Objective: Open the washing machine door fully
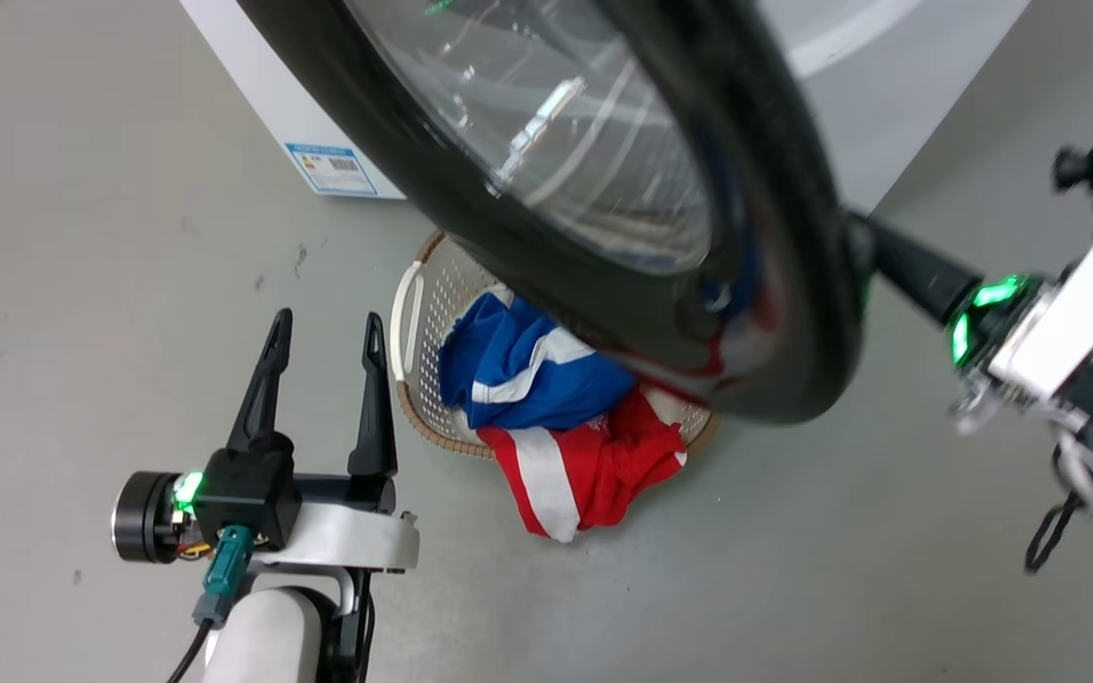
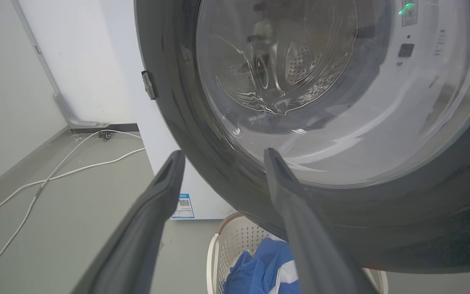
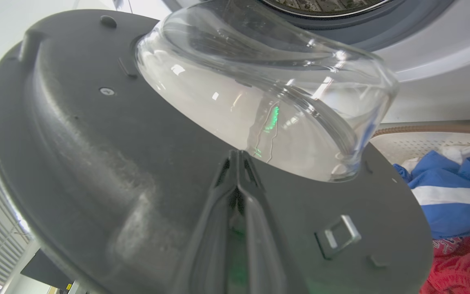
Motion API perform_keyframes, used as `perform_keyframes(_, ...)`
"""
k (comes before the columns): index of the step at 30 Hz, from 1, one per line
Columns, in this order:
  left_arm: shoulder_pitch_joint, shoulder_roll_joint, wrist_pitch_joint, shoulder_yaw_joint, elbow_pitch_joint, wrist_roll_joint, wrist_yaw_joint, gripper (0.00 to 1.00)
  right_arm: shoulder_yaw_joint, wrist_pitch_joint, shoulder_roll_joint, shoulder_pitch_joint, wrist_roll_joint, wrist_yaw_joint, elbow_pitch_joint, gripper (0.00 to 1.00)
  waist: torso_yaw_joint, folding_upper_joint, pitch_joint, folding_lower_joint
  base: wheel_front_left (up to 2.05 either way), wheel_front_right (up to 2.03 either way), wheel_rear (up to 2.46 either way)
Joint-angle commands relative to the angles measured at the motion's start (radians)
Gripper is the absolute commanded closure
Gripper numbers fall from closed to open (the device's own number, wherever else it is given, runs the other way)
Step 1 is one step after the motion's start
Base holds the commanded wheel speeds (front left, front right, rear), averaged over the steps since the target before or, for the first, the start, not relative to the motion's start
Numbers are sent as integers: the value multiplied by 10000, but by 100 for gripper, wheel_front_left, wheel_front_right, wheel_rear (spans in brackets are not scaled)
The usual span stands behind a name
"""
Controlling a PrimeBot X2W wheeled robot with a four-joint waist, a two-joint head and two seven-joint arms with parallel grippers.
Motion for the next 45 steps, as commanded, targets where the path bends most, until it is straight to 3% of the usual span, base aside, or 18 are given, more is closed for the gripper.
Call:
perform_keyframes(1, 146, -1, -25, 14, 31, 44, -11, 0, 143, -40, 150, 469, 86, 29, -320, 100, -40, 0, -220, 0, 0, 0, 0)
perform_keyframes(14, 585, -3, -25, -37, 106, 51, 79, 0, 1372, -189, 728, 2560, 130, 29, -1521, 100, -75, 0, -989, 0, 0, 0, 0)
perform_keyframes(27, 855, -3, -25, -9, 168, 57, 136, 0, 2422, -568, 1513, 3726, 226, 14, -1455, 100, -25, 0, -1395, 0, 0, 0, 0)
perform_keyframes(36, 1205, -1, -25, 159, 311, 133, 156, 0, 2305, -1586, 1607, 4264, -87, 18, -1477, 100, -218, 0, -1933, 0, 0, 0, 0)
perform_keyframes(37, 1255, -1, -25, 175, 327, 147, 143, 0, 2249, -1738, 1562, 4329, -145, 18, -1530, 97, -244, 0, -2017, 0, 0, 0, 0)
perform_keyframes(39, 1368, -3, -25, 224, 367, 151, 116, 0, 2087, -2125, 1476, 4480, -259, 18, -1613, 57, -301, 0, -2219, 0, 0, 0, 0)
perform_keyframes(40, 1424, -1, -25, 244, 378, 147, 104, 0, 1971, -2387, 1441, 4547, -372, 18, -1694, 0, -330, 0, -2317, 0, 0, 0, 0)
perform_keyframes(45, 1736, -1, -25, 402, 405, 159, 120, 0, 1746, -4168, 1113, 4752, -1860, 18, -2053, 0, -511, 0, -2739, 0, 0, 0, 0)
